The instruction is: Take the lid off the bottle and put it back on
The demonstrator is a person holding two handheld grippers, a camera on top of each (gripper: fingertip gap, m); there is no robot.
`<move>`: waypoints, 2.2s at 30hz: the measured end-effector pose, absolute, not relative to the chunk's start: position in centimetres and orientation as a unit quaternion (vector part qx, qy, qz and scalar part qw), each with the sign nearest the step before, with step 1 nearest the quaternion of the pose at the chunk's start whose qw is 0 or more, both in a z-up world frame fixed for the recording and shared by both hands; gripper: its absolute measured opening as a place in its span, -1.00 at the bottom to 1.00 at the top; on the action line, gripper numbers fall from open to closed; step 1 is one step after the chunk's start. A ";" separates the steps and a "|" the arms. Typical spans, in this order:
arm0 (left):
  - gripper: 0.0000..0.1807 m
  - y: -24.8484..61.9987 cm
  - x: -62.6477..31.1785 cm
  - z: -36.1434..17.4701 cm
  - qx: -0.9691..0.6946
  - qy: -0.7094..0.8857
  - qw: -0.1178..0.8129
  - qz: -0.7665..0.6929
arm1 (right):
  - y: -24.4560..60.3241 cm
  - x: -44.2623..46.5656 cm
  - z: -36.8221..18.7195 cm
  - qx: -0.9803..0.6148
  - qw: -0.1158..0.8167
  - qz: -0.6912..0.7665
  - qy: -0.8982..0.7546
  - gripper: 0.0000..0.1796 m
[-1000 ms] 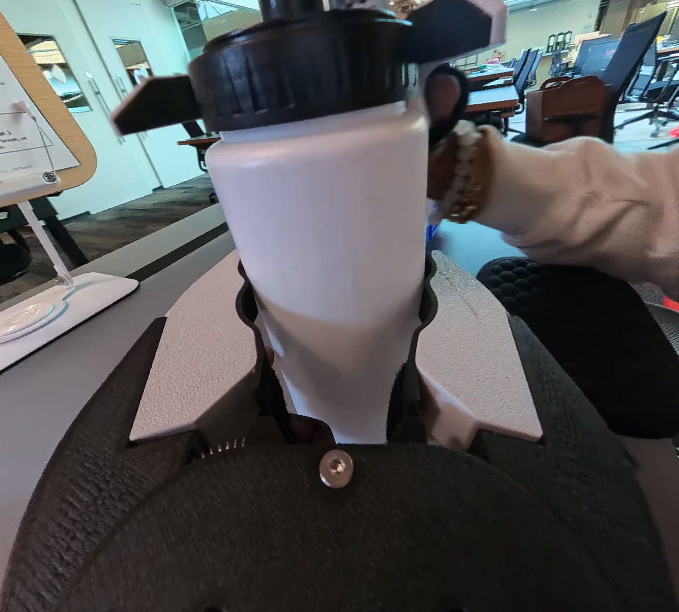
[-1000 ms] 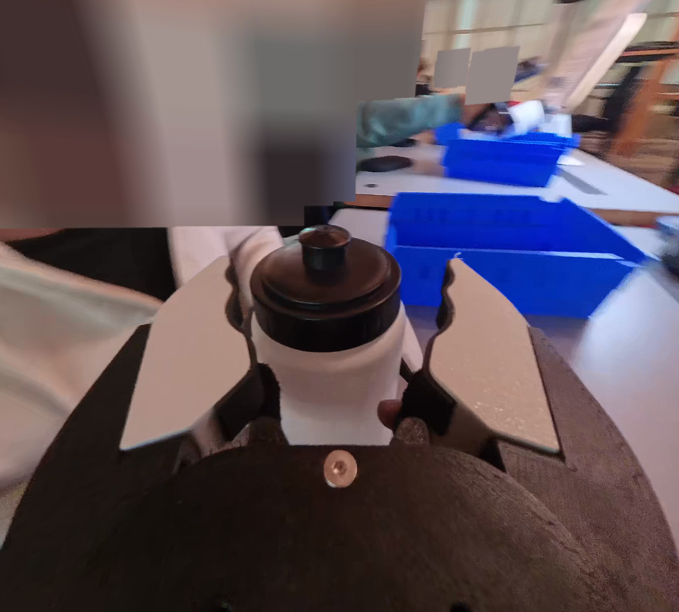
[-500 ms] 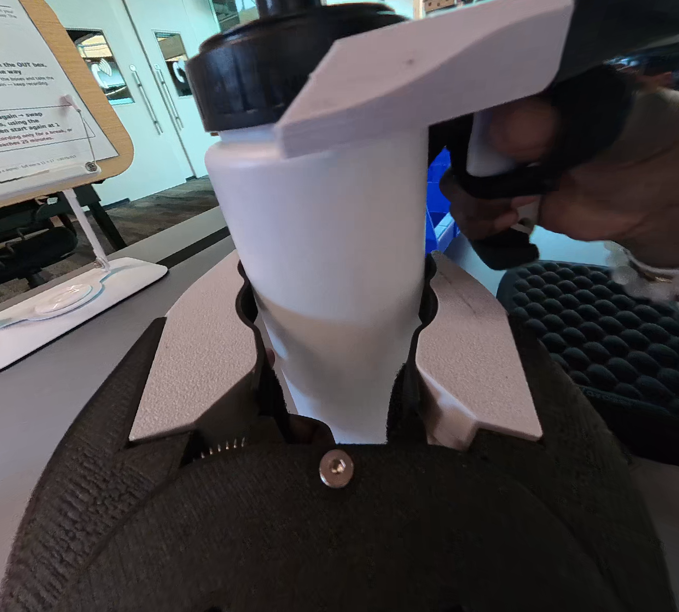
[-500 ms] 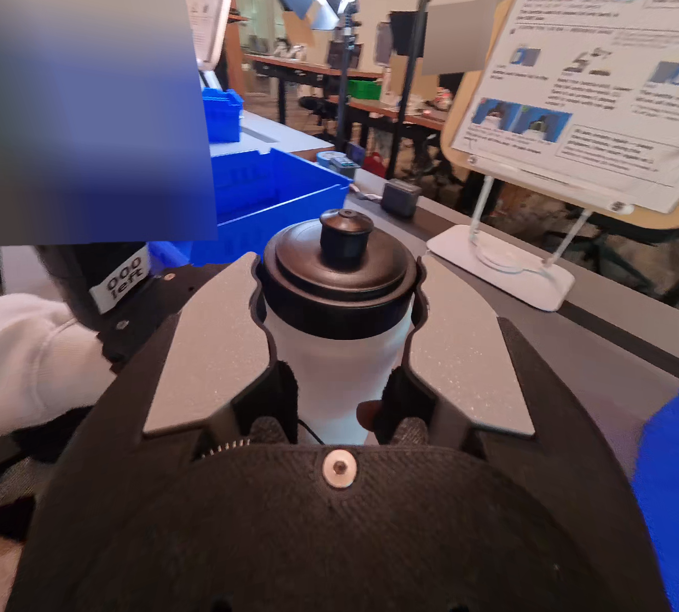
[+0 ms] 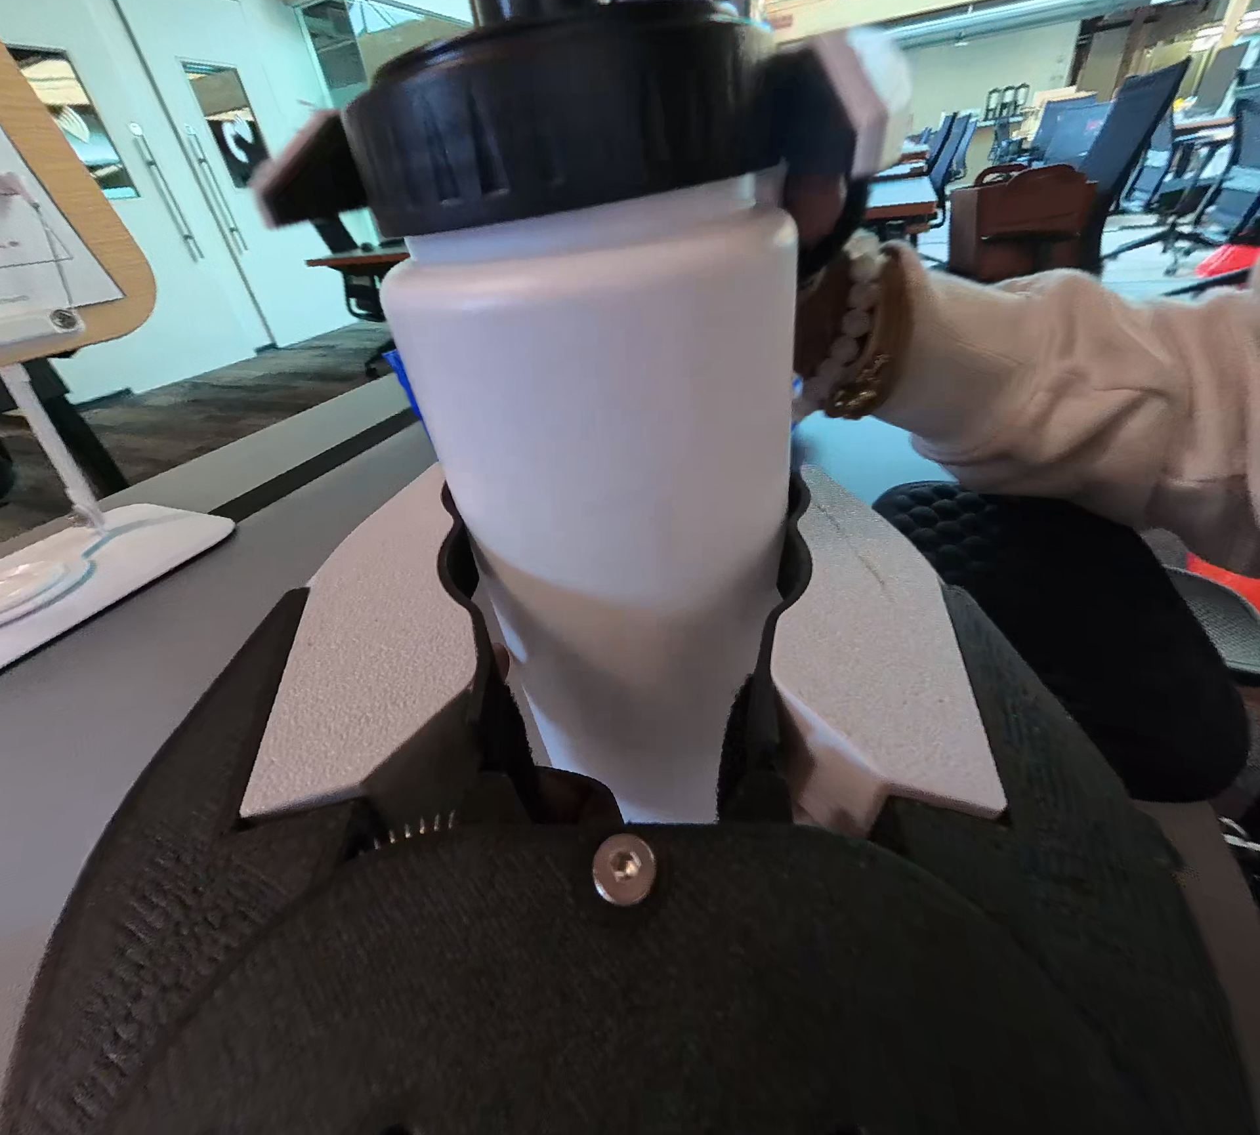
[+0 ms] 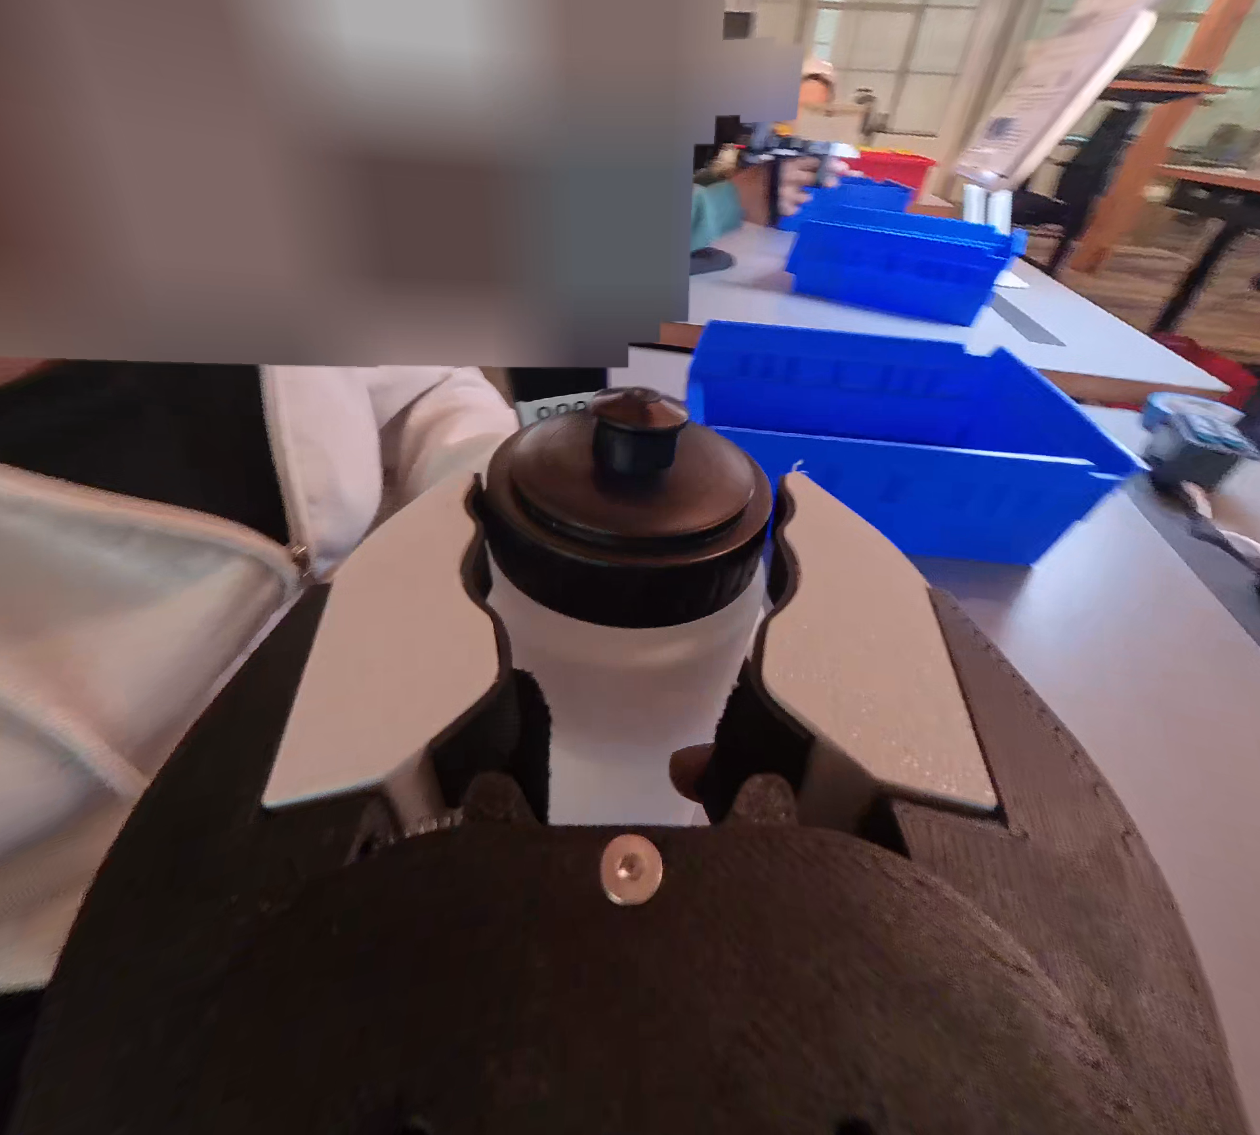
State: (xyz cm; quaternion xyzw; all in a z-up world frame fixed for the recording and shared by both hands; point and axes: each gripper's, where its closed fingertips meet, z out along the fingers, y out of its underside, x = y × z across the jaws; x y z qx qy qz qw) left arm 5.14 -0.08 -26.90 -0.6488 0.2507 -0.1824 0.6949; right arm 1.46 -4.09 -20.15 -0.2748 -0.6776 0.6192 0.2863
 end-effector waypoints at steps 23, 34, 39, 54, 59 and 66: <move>-0.03 -0.3 5.4 -27.0 -0.646 0.272 0.690 -0.182 | -3.9 1.6 -20.6 -0.325 0.317 0.591 -0.667 -0.14; -0.02 -0.1 5.1 -26.9 -0.648 0.249 0.701 -0.167 | -2.8 0.9 -19.3 -0.366 0.326 0.625 -0.608 0.24; -0.02 0.2 4.8 -26.9 -0.653 0.232 0.706 -0.146 | -1.7 1.6 -18.3 -0.496 0.482 0.554 -0.464 0.22; -0.03 -0.6 5.9 -27.0 -0.641 0.282 0.688 -0.192 | -3.9 2.4 -19.7 -0.320 0.316 0.610 -0.653 -0.16; -0.03 -0.6 5.7 -27.0 -0.639 0.276 0.688 -0.205 | -4.3 2.6 -19.6 -0.236 0.216 0.667 -0.673 -0.15; -0.02 0.1 4.8 -27.0 -0.651 0.247 0.698 -0.167 | -2.6 1.0 -19.5 -0.405 0.373 0.598 -0.583 0.21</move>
